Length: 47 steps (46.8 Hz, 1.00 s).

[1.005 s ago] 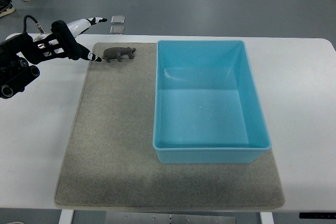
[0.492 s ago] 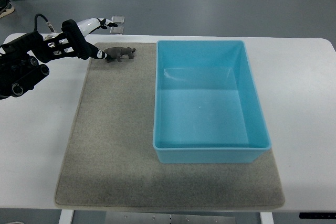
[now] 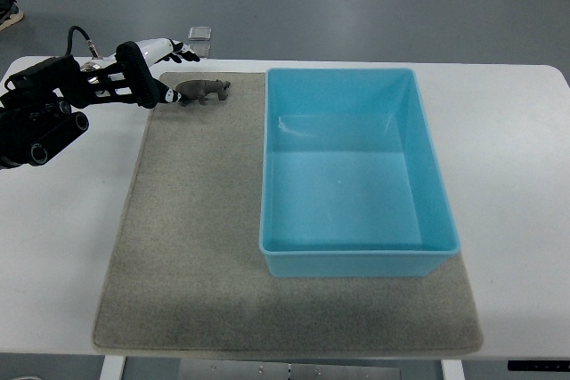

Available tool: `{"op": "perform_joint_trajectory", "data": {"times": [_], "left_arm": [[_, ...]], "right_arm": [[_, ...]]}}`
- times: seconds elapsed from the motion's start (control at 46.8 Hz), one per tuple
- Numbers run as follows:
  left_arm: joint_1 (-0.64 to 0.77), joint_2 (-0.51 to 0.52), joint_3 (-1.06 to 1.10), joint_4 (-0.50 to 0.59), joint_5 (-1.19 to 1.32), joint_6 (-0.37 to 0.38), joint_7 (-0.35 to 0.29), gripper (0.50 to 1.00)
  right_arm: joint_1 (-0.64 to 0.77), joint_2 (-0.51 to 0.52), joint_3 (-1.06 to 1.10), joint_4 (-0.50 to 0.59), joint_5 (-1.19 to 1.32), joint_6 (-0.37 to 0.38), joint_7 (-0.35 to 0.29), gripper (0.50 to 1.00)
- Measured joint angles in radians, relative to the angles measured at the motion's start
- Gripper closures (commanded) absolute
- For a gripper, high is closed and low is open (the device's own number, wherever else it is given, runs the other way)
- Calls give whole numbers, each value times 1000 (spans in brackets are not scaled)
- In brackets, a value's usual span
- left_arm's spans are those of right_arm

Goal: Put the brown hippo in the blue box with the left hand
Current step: 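Close the left hand fingers around the brown hippo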

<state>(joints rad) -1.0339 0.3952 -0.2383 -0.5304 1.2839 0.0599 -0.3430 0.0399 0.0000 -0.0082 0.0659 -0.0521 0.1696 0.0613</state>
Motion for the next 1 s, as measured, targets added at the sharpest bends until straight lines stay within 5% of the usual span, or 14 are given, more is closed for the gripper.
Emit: {"op": "perform_joint_trajectory", "data": {"times": [0.321,1.005], "left_arm": [[-3,-48,58,40,4,65,-2,703],[-3,-79,70,64,2,67,-3,774]], "right_arm": [[0,0,0,0,0,0,0,564],[0,0,0,0,0,0,0,564]]}}
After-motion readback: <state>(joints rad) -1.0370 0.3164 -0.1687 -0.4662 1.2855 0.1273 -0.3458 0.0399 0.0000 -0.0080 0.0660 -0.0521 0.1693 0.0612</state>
